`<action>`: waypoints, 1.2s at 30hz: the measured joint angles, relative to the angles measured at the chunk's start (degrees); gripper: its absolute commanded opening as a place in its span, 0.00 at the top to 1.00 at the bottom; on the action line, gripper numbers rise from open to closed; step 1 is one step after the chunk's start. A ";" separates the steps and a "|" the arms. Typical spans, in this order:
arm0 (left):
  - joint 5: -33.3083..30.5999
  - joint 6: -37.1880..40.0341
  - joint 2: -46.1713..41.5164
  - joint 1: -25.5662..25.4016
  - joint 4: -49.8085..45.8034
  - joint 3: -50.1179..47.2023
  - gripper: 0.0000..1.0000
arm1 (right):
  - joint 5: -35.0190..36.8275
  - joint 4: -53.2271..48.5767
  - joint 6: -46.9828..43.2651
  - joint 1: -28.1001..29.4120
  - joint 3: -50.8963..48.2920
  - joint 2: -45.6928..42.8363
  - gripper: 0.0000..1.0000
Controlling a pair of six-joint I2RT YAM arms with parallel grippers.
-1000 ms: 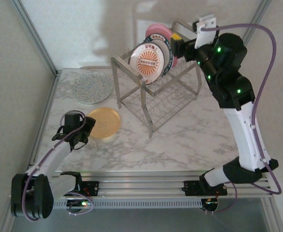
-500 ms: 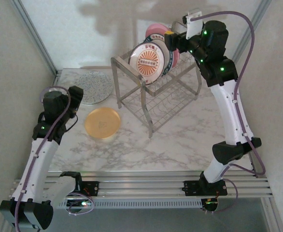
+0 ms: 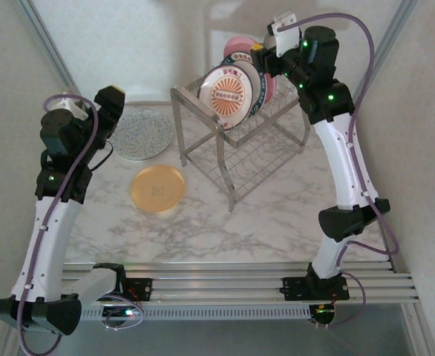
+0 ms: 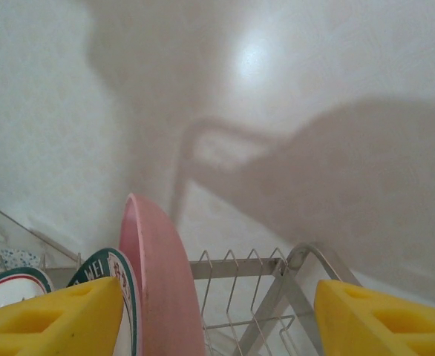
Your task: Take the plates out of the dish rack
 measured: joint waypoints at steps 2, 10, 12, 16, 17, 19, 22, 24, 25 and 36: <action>0.98 0.24 0.00 -0.04 0.90 0.39 0.19 | 0.50 -0.04 -1.11 0.33 0.42 0.68 0.33; 2.51 0.20 0.24 -0.28 1.60 0.42 0.19 | 3.98 0.02 -5.62 1.55 2.43 2.80 0.39; 2.95 0.20 0.33 -0.44 2.27 0.44 0.19 | 4.66 0.02 -6.64 1.84 2.73 3.26 0.40; 3.82 0.20 0.37 -0.83 3.37 0.44 0.19 | 6.43 0.02 -8.90 2.54 3.13 4.44 0.43; 4.02 0.20 0.42 -0.94 3.54 0.44 0.19 | 7.02 0.07 -9.42 2.69 3.19 4.74 0.43; 4.07 0.20 0.46 -1.14 3.72 0.44 0.19 | 7.98 0.07 -10.29 2.97 3.32 5.25 0.45; 4.22 0.17 0.46 -1.29 3.76 0.44 0.20 | 8.72 0.26 -11.17 3.10 4.04 5.99 0.47; 4.22 0.17 0.52 -1.44 3.78 0.44 0.19 | 9.11 0.46 -11.41 3.10 4.61 6.38 0.49; 4.24 0.17 0.55 -1.55 3.87 0.44 0.19 | 9.40 0.66 -11.63 3.10 4.92 6.60 0.50; 4.24 0.17 0.92 -1.81 5.31 0.44 0.20 | 10.19 1.36 -13.33 3.32 6.84 8.00 0.59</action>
